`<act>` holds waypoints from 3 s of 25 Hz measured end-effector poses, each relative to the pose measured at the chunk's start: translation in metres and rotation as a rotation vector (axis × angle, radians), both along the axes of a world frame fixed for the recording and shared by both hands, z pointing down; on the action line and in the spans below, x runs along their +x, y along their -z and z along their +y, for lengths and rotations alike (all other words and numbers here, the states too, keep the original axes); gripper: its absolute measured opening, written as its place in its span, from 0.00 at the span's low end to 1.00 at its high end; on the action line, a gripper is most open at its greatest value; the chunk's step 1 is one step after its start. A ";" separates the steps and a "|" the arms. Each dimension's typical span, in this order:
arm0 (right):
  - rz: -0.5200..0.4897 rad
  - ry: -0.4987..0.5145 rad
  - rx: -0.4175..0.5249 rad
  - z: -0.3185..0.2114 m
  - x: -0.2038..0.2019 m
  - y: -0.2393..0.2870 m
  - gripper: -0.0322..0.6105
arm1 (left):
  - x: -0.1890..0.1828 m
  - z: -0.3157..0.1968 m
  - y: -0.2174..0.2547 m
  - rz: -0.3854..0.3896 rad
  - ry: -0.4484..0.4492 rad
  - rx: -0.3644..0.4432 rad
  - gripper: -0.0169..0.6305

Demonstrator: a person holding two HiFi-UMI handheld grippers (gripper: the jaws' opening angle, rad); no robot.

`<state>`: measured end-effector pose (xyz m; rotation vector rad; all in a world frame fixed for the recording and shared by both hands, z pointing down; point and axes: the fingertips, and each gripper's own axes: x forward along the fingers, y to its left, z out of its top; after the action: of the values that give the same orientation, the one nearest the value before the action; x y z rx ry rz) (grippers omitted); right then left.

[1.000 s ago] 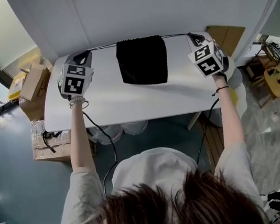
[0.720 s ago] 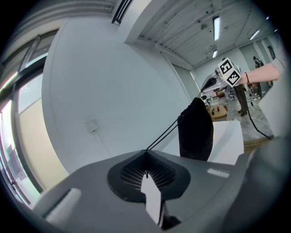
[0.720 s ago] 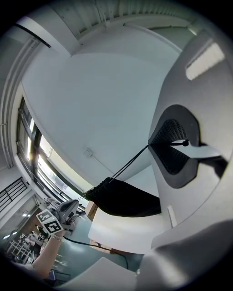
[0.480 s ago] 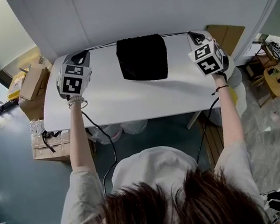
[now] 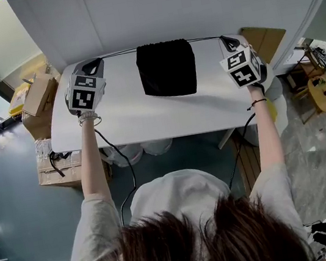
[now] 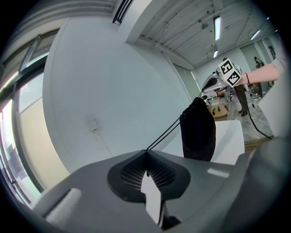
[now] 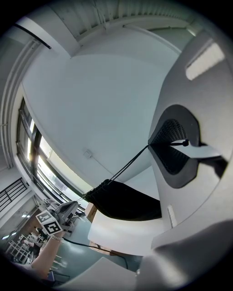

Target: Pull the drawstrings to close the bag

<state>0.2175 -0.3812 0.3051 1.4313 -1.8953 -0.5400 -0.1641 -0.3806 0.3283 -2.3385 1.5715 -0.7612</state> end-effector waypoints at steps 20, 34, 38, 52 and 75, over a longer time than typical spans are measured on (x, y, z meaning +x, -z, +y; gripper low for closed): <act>-0.009 -0.013 0.005 -0.001 0.002 -0.002 0.07 | -0.006 -0.001 -0.002 0.016 0.005 -0.001 0.03; -0.021 -0.028 0.009 0.003 0.005 -0.003 0.07 | -0.007 0.001 -0.003 0.027 0.005 -0.001 0.03; -0.023 -0.031 0.014 0.005 0.006 -0.003 0.07 | -0.008 0.003 -0.004 0.030 0.006 -0.001 0.03; -0.038 -0.043 0.014 0.002 0.009 -0.005 0.07 | -0.009 -0.001 -0.007 0.038 0.010 -0.006 0.03; -0.028 -0.035 0.070 0.001 0.012 0.005 0.07 | -0.008 -0.008 0.011 0.075 -0.002 0.045 0.03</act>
<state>0.2295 -0.3805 0.3002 1.5209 -1.8865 -0.5772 -0.1722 -0.3884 0.3171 -2.3612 1.5995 -0.6378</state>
